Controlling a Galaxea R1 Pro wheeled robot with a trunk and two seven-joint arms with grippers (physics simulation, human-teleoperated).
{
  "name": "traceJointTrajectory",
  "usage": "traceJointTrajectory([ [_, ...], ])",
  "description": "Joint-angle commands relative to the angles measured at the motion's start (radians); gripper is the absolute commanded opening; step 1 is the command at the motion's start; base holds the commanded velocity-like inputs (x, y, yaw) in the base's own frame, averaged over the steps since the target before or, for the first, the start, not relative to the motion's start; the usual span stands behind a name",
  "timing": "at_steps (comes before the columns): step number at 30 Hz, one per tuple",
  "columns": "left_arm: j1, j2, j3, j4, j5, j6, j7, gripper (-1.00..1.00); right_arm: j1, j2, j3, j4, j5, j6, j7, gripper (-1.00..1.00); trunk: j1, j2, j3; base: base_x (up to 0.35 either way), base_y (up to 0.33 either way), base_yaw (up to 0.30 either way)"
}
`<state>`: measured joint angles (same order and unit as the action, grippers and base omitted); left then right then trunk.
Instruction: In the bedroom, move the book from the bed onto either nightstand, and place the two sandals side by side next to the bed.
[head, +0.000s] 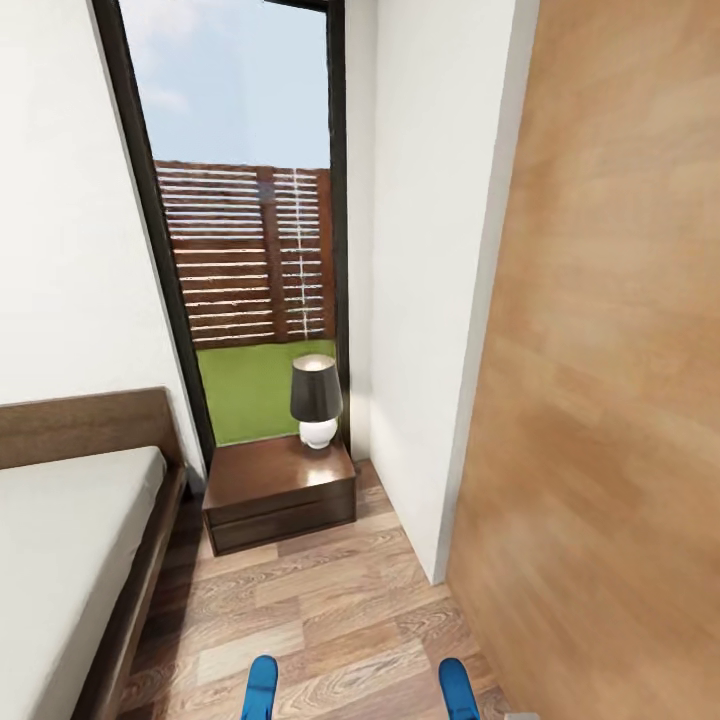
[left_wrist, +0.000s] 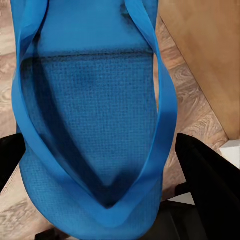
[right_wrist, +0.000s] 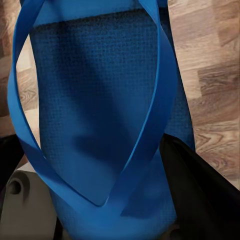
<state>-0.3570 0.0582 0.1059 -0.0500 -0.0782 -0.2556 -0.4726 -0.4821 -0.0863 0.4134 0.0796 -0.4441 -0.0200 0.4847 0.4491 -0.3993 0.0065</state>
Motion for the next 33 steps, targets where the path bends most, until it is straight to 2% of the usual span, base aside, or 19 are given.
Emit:
traceJointTrajectory([
  [1,0.000,0.000,0.009,0.001,-0.008,-0.004,-0.003,-1.00,-0.001,0.000,0.008,0.003,-0.012,-0.001,0.005,-1.00,0.001,-0.001,0.000,0.327,0.000,0.000],
  [33,0.000,0.000,0.009,0.001,-0.008,-0.004,-0.003,-1.00,-0.001,0.000,0.008,0.003,-0.012,-0.003,0.005,-1.00,0.001,-0.001,0.000,0.320,0.000,0.013],
])
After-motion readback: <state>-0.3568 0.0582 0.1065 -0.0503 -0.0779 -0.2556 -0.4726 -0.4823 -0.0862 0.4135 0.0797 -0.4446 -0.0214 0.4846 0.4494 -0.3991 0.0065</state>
